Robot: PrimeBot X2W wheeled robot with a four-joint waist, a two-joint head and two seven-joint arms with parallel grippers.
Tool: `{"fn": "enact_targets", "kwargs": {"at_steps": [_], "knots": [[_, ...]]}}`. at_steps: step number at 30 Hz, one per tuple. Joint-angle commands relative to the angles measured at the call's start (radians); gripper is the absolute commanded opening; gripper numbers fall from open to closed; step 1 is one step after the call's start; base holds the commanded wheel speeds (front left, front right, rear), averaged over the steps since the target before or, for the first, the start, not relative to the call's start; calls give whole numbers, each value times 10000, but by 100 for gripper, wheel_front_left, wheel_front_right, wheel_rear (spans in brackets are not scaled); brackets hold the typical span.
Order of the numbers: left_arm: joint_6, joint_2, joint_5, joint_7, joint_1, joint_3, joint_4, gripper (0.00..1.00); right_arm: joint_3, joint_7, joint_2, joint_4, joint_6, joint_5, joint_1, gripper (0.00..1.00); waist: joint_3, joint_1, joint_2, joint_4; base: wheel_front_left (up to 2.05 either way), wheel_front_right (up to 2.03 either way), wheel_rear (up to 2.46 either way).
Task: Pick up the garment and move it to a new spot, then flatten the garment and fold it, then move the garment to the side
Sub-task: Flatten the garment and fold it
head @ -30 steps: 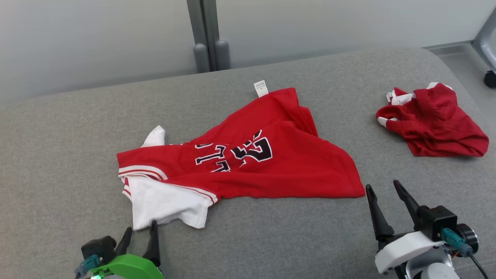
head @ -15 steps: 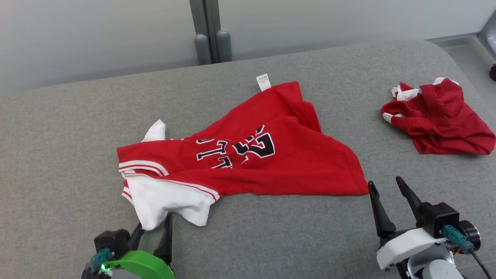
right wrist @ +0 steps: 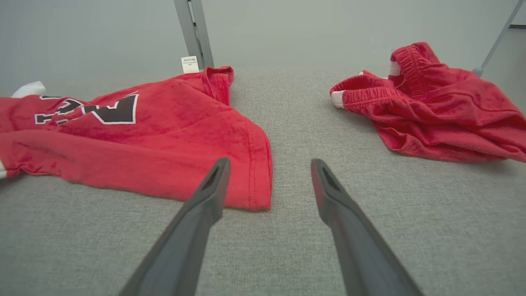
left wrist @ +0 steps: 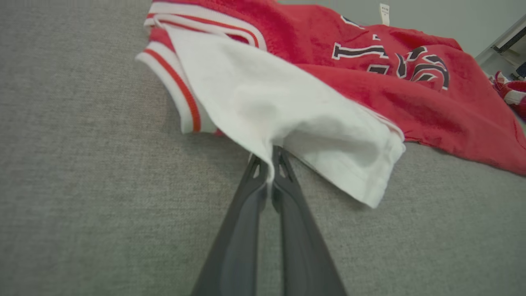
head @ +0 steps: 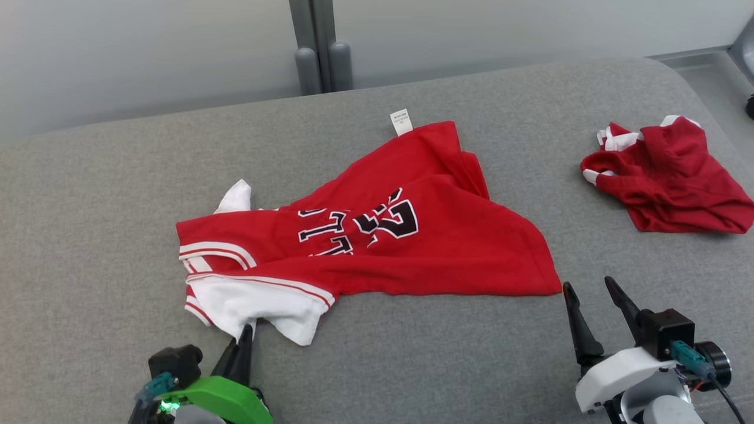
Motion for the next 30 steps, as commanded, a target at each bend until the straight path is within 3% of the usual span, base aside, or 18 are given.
{"fn": "enact_targets", "kwargs": {"at_steps": [1,9,19,20,21,23,24,30], "knots": [[-32,46,1,-3,-211,117,-181,0,-99,-42,-31,262,-12,-58,-92,100,34,0,0,-4,0,0,0],[-32,-72,585,-3,266,906,-1597,0,-385,-42,-37,2046,-14,-212,-1168,100,261,0,0,195,0,0,0],[-32,-255,1095,-3,576,1031,-2890,0,-192,761,-33,5028,-13,-501,-2839,100,384,0,0,688,0,0,0],[-32,-256,1117,-3,614,1047,-2968,0,-137,809,-22,5181,-13,-431,-2898,86,378,0,0,711,0,0,0],[-32,-267,1130,-3,651,1067,-3086,0,-58,881,-14,5352,-9,-330,-2950,60,366,0,0,736,0,0,0],[-32,-267,1199,-3,683,1075,-3253,0,76,898,-5,5511,-6,-165,-3013,28,337,0,0,761,0,0,0],[-32,-265,1193,-3,675,1077,-3323,0,144,884,4,5533,-6,-45,-3043,2,324,0,0,766,0,0,0],[-32,-219,828,-3,657,1052,-3665,0,849,653,-43,4919,-9,1476,-3242,0,125,0,0,604,0,0,0]]}}
